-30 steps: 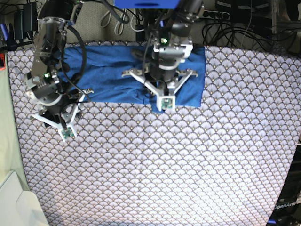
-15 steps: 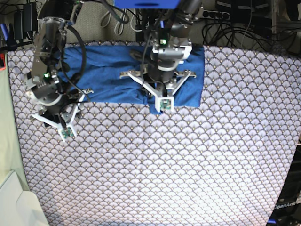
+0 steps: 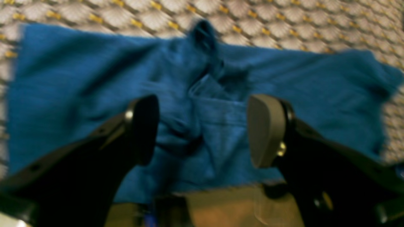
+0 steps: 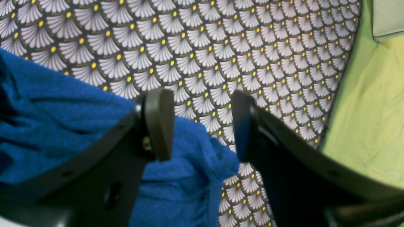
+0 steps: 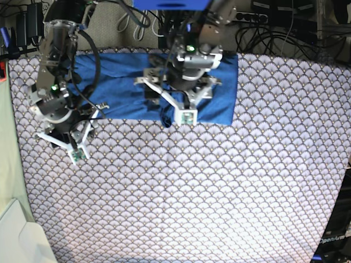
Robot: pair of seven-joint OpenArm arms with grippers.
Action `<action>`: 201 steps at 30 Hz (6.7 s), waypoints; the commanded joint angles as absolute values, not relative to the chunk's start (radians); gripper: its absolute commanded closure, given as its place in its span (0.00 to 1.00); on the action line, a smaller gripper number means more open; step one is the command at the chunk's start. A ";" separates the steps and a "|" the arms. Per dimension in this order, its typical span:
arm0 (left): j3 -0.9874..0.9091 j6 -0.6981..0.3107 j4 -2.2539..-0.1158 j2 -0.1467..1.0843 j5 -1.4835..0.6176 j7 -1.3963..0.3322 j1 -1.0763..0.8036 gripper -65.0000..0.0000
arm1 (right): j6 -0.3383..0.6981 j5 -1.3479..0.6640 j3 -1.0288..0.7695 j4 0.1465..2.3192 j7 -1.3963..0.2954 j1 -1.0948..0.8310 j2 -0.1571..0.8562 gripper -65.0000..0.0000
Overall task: Fold the T-shirt properly
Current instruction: 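Lift the band's end with the left gripper and fold it toward the middle, then release the folded end and withdraw the left gripper, then grasp the band's other end with the right gripper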
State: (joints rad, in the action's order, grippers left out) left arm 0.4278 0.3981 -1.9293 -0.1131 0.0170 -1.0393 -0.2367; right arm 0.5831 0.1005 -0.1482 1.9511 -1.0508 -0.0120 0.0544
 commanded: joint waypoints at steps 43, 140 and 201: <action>0.444 0.407 -1.995 0.147 -0.613 -0.957 -0.153 1.00 | 0.587 0.101 -0.151 1.966 -1.035 -0.001 0.059 0.53; -0.625 0.002 -1.811 0.418 -0.736 -1.050 -0.329 0.42 | 0.587 0.097 -0.591 1.742 -0.955 -0.097 -0.077 0.25; -0.631 0.002 -1.819 0.417 -0.739 -1.050 -0.352 0.42 | 0.587 -0.044 -0.584 1.733 -0.961 -0.148 -0.084 0.50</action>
